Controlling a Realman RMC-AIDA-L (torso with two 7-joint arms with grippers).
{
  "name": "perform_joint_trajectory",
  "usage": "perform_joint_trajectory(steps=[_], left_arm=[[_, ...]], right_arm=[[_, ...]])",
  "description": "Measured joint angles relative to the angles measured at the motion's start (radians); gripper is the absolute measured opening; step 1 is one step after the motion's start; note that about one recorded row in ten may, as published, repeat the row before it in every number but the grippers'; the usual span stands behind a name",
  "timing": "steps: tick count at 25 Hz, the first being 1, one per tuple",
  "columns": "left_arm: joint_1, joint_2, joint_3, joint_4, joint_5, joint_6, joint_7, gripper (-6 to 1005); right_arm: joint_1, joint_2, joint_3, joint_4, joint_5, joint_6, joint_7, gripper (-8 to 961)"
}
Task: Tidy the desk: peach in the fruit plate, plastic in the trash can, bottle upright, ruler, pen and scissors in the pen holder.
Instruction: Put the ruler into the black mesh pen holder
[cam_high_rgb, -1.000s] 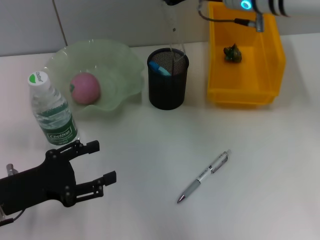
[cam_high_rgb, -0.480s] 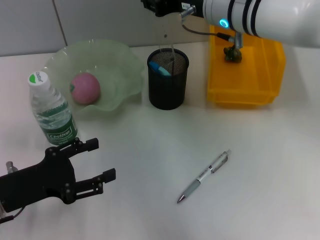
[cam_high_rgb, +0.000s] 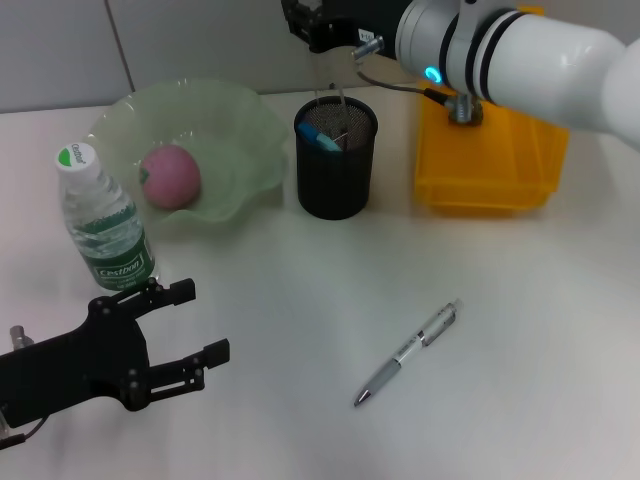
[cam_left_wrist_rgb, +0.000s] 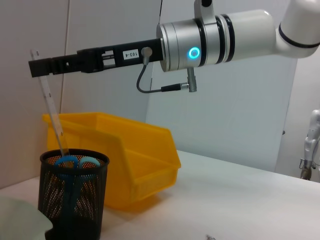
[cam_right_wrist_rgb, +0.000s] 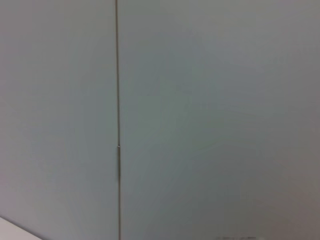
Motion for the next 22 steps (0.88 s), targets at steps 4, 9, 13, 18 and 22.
perform_joint_trajectory(steps=[4, 9, 13, 18, 22], left_arm=[[0.001, 0.000, 0.002, 0.000, 0.000, 0.001, 0.000, 845], [0.003, 0.000, 0.005, 0.000, 0.004, 0.002, 0.000, 846], [0.004, 0.000, 0.005, 0.000, 0.005, 0.002, 0.000, 846], [0.006, 0.000, 0.004, 0.000, 0.007, 0.002, 0.002, 846], [0.006, 0.000, 0.002, 0.000, 0.007, 0.003, 0.002, 846]], right_arm=[[0.008, 0.001, -0.021, 0.028, 0.009, 0.029, 0.001, 391], [0.007, 0.003, -0.057, 0.046, 0.032, 0.074, 0.003, 391], [0.001, 0.003, -0.074, 0.060, 0.038, 0.094, 0.003, 391], [-0.011, 0.003, -0.076, 0.062, 0.038, 0.095, 0.004, 391], [-0.037, 0.002, -0.078, 0.025, 0.034, 0.099, 0.000, 391]])
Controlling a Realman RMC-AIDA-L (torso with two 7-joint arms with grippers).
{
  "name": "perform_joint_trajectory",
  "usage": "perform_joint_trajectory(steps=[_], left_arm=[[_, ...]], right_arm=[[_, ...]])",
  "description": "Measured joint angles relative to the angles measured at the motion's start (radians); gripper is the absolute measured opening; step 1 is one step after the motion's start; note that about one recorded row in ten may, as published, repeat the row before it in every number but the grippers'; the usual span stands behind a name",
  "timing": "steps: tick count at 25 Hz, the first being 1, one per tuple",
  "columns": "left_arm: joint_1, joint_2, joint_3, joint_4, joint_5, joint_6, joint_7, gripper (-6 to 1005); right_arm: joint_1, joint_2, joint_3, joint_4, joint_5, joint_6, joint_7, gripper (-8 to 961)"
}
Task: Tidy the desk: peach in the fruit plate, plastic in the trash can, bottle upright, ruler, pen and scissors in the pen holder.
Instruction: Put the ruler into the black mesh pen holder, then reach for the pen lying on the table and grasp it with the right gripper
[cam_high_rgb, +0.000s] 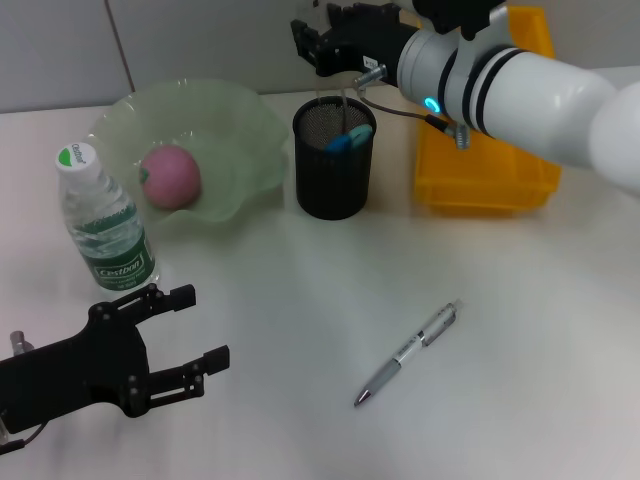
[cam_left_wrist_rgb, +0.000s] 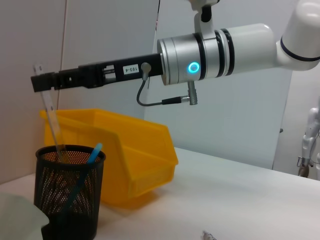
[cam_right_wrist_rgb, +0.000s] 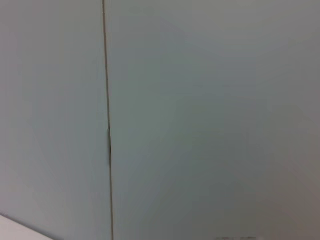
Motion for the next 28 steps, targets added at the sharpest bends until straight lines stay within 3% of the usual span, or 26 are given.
perform_joint_trajectory(steps=[7, 13, 17, 22, 28], left_arm=[[-0.001, 0.000, -0.002, 0.000, -0.003, -0.001, 0.000, 846], [-0.004, 0.001, -0.002, 0.000, -0.006, -0.003, 0.000, 846], [-0.006, 0.001, -0.002, 0.000, -0.007, -0.003, 0.000, 846], [-0.009, 0.001, -0.002, 0.000, -0.008, -0.004, 0.000, 846], [-0.009, 0.001, -0.002, 0.000, -0.008, -0.004, -0.008, 846]], right_arm=[[-0.027, -0.004, -0.023, -0.029, -0.009, 0.001, -0.006, 391], [-0.051, -0.005, -0.021, -0.066, -0.011, -0.003, -0.008, 583], [-0.108, -0.004, -0.022, -0.151, -0.010, -0.006, -0.007, 657], [-0.192, -0.004, -0.026, -0.287, -0.002, -0.022, 0.001, 657], [-0.265, -0.007, 0.005, -0.470, 0.001, -0.210, 0.002, 657]])
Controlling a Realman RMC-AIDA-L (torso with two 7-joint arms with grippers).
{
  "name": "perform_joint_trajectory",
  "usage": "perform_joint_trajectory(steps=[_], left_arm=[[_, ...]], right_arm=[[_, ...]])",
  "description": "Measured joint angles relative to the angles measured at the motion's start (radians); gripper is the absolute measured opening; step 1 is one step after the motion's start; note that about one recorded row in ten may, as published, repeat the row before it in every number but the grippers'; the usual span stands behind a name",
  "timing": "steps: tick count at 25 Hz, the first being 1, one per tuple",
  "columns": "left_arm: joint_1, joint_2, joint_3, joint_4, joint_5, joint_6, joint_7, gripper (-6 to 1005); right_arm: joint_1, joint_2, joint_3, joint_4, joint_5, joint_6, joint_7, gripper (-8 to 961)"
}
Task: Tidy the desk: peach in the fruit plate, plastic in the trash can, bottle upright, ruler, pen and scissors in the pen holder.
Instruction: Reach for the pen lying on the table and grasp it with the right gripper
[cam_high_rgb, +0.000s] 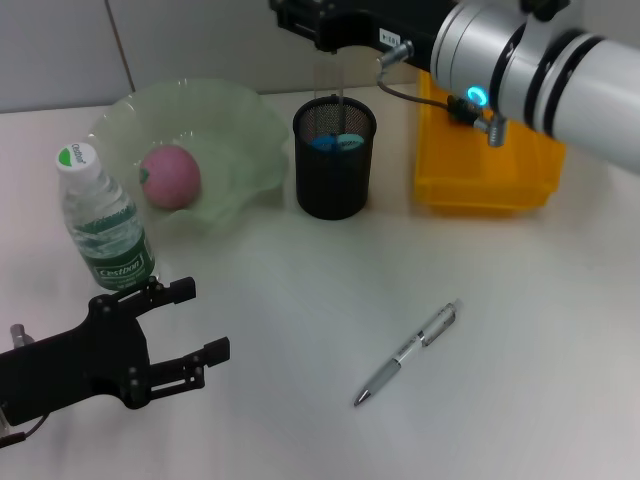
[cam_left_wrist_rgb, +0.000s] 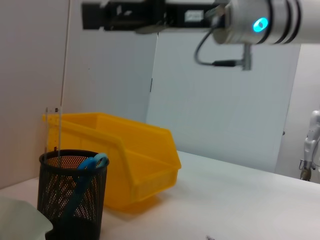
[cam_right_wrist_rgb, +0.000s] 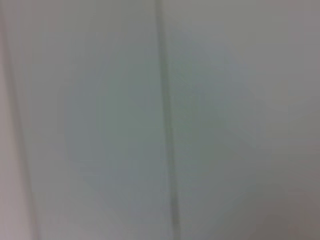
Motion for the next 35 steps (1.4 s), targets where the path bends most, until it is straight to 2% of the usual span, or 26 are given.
perform_joint_trajectory(steps=[3, 9, 12, 16, 20, 24, 26, 31, 33, 35], left_arm=[[-0.001, 0.000, 0.000, 0.000, 0.000, 0.000, -0.004, 846], [-0.002, -0.001, -0.010, 0.000, 0.000, 0.000, -0.005, 846], [-0.002, -0.001, -0.011, 0.000, 0.000, 0.000, -0.005, 846], [-0.001, -0.001, -0.011, 0.000, 0.000, -0.009, -0.006, 846], [-0.001, -0.001, -0.011, 0.000, 0.000, -0.015, -0.015, 846], [-0.001, 0.001, -0.011, 0.001, 0.000, -0.018, -0.033, 846], [-0.001, 0.001, -0.011, 0.001, 0.000, -0.019, -0.033, 846], [-0.001, 0.002, -0.011, 0.000, 0.001, -0.023, -0.034, 846], [-0.001, 0.003, -0.011, 0.000, 0.005, -0.025, -0.034, 846], [-0.001, 0.002, -0.011, 0.000, 0.005, -0.025, -0.034, 846]], right_arm=[[-0.007, -0.001, 0.068, -0.068, 0.000, -0.191, -0.007, 658], [0.030, -0.003, 0.289, -0.138, 0.000, -0.632, -0.065, 658], [0.065, -0.003, 0.411, -0.141, -0.007, -0.845, -0.114, 658], [0.130, -0.012, 0.578, -0.085, -0.010, -1.098, -0.221, 658], [0.167, -0.016, 0.679, -0.006, -0.011, -1.223, -0.338, 658], [0.190, -0.031, 0.710, 0.071, -0.011, -1.302, -0.416, 658], [0.203, -0.043, 0.716, 0.110, -0.011, -1.340, -0.442, 658], [0.265, -0.095, 0.711, 0.241, -0.043, -1.424, -0.462, 659], [0.301, -0.102, 0.709, 0.291, -0.094, -1.449, -0.466, 659], [0.332, -0.100, 0.708, 0.318, -0.154, -1.460, -0.475, 659]])
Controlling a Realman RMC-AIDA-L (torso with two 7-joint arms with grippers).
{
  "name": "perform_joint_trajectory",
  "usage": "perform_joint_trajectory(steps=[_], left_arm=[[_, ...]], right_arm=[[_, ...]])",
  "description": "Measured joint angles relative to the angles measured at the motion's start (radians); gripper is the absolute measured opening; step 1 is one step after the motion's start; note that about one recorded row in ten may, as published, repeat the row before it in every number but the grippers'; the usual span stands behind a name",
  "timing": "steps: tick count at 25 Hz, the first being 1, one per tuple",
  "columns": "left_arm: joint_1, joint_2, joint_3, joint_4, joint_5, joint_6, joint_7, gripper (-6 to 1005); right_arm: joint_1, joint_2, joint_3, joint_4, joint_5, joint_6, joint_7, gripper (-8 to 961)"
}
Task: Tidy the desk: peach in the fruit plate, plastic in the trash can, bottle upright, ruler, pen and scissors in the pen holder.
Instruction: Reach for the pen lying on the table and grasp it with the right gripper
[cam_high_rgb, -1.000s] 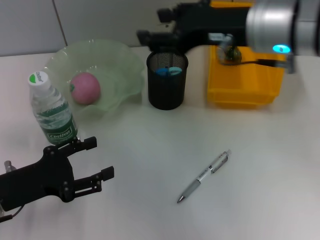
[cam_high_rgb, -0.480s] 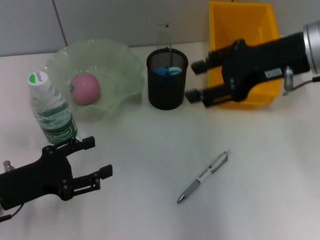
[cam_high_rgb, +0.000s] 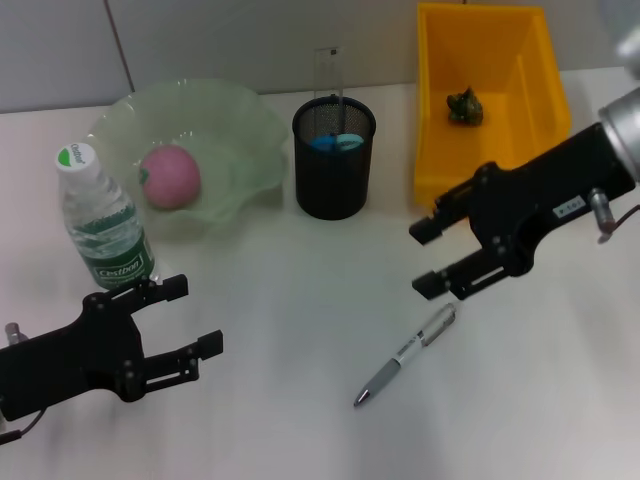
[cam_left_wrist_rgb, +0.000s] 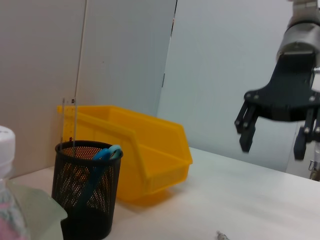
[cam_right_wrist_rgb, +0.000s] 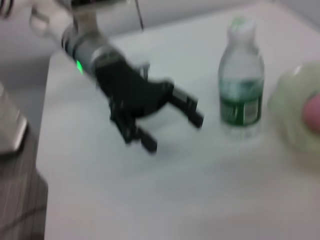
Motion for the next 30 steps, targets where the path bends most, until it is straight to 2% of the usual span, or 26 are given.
perform_joint_trajectory(steps=[3, 11, 12, 13, 14, 15, 17, 19, 21, 24, 30], left_arm=[[0.002, -0.003, 0.000, -0.001, -0.001, -0.007, 0.000, 846], [-0.002, -0.003, 0.010, -0.015, 0.002, -0.009, -0.006, 846], [-0.005, -0.002, 0.012, -0.015, 0.003, -0.009, -0.007, 846], [-0.007, -0.001, 0.012, -0.015, 0.009, -0.009, -0.007, 846], [-0.007, -0.001, 0.012, -0.015, 0.009, -0.009, -0.007, 846], [-0.007, -0.001, 0.012, -0.015, 0.011, -0.010, -0.007, 846], [-0.007, 0.000, 0.011, -0.015, 0.015, -0.012, -0.007, 846], [-0.004, -0.001, 0.006, -0.015, 0.016, -0.018, -0.013, 846], [0.000, -0.002, 0.005, -0.015, 0.016, -0.025, -0.020, 846], [0.002, -0.002, 0.005, -0.016, 0.016, -0.029, -0.024, 846], [-0.007, -0.001, 0.013, -0.027, 0.019, -0.049, -0.030, 846]], right_arm=[[0.058, 0.020, -0.033, 0.018, -0.108, -0.004, -0.021, 659], [0.157, 0.052, -0.141, 0.060, -0.233, 0.012, -0.051, 650], [0.170, 0.060, -0.154, 0.069, -0.254, 0.020, -0.064, 647], [0.194, 0.079, -0.175, 0.083, -0.302, 0.038, -0.096, 644], [0.194, 0.079, -0.175, 0.083, -0.302, 0.038, -0.096, 644], [0.213, 0.093, -0.199, 0.089, -0.338, 0.050, -0.122, 645], [0.222, 0.096, -0.219, 0.092, -0.348, 0.056, -0.131, 645], [0.249, 0.097, -0.295, 0.107, -0.352, 0.070, -0.166, 646], [0.255, 0.098, -0.311, 0.114, -0.352, 0.074, -0.175, 608], [0.265, 0.099, -0.338, 0.130, -0.356, 0.086, -0.188, 602], [0.275, 0.100, -0.468, 0.168, -0.372, 0.152, -0.218, 591]])
